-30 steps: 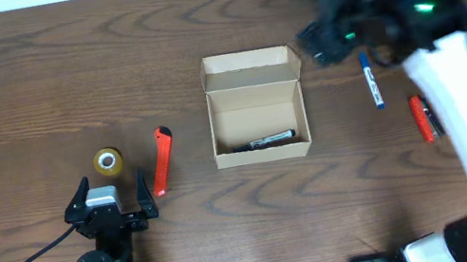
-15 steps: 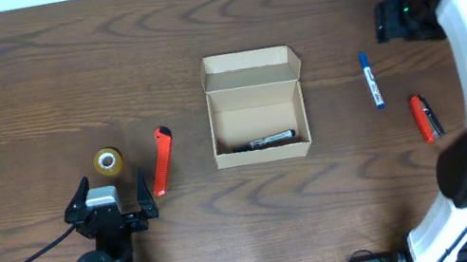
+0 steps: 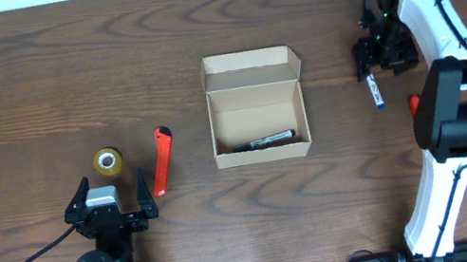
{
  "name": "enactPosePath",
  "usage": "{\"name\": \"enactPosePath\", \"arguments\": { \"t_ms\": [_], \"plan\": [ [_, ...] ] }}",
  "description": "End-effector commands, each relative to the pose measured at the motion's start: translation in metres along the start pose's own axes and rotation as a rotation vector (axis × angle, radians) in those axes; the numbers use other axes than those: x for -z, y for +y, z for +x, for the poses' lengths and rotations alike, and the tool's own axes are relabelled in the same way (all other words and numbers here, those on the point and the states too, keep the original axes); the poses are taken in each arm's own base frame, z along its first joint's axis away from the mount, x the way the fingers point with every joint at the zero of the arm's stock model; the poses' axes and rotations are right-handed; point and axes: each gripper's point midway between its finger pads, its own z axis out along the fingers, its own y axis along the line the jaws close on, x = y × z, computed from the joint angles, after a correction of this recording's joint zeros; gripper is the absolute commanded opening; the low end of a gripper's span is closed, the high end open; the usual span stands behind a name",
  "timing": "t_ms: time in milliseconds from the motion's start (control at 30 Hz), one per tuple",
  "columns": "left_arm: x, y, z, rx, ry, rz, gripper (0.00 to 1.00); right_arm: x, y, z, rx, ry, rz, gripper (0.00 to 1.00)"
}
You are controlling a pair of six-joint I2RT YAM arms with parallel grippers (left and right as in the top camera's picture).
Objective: Pack container
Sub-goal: 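Return right gripper to the blue marker and grasp it, then carry blue marker with right gripper into the box and release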
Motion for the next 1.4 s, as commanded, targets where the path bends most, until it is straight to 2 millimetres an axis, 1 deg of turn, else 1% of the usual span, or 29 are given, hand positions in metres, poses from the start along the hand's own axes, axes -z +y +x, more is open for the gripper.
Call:
{"name": "enactPosePath", "arguments": {
  "t_ms": [0, 300, 467, 567, 667, 733, 767, 867, 933, 967, 1033, 1133, 1167, 1300, 1367],
  "plan": [
    [-0.001, -0.004, 0.018, 0.006, 0.052, 0.021, 0.95, -0.009, 0.002, 0.003, 0.062, 0.030, -0.007, 0.71],
    [-0.001, -0.004, 0.018, 0.006, 0.052, 0.021, 0.95, -0.038, 0.002, 0.008, 0.093, 0.106, -0.013, 0.71],
    [-0.001, -0.004, 0.018, 0.006, 0.052, 0.021, 0.95, -0.059, 0.002, 0.010, 0.093, 0.153, -0.019, 0.71],
    [-0.001, -0.004, 0.018, 0.006, 0.052, 0.021, 0.95, -0.065, 0.001, 0.009, 0.090, 0.158, -0.019, 0.70],
    [-0.001, -0.004, 0.018, 0.006, 0.052, 0.021, 0.95, -0.065, 0.000, 0.007, 0.088, 0.149, -0.018, 0.69],
    [-0.001, -0.004, 0.018, 0.006, 0.052, 0.021, 0.95, -0.066, 0.000, 0.006, 0.087, 0.146, -0.018, 0.61],
    [-0.001, -0.004, 0.018, 0.006, 0.052, 0.021, 0.95, -0.066, -0.001, 0.007, 0.086, 0.146, -0.018, 0.55],
    [-0.001, -0.004, 0.018, 0.006, 0.052, 0.021, 0.95, -0.066, -0.002, 0.007, 0.084, 0.146, -0.018, 0.40],
    [-0.001, -0.004, 0.018, 0.006, 0.052, 0.021, 0.95, -0.066, -0.002, 0.006, 0.084, 0.145, -0.015, 0.34],
    [-0.001, -0.004, 0.018, 0.006, 0.051, 0.021, 0.95, -0.066, -0.002, 0.006, 0.084, 0.143, -0.015, 0.25],
    [-0.001, -0.004, 0.018, 0.006, 0.051, 0.021, 0.95, -0.066, -0.002, 0.006, 0.084, 0.143, -0.015, 0.20],
    [-0.001, -0.004, 0.018, 0.006, 0.051, 0.021, 0.95, -0.066, -0.002, 0.006, 0.084, 0.142, -0.014, 0.03],
    [-0.001, -0.004, 0.018, 0.006, 0.051, 0.021, 0.95, -0.066, -0.002, 0.005, 0.084, 0.140, -0.014, 0.01],
    [-0.001, -0.004, 0.018, 0.006, 0.051, 0.021, 0.95, -0.066, -0.001, 0.004, 0.087, 0.136, -0.024, 0.01],
    [-0.001, -0.004, 0.018, 0.006, 0.051, 0.021, 0.95, -0.064, 0.005, 0.003, 0.101, 0.127, -0.051, 0.01]
  ]
}}
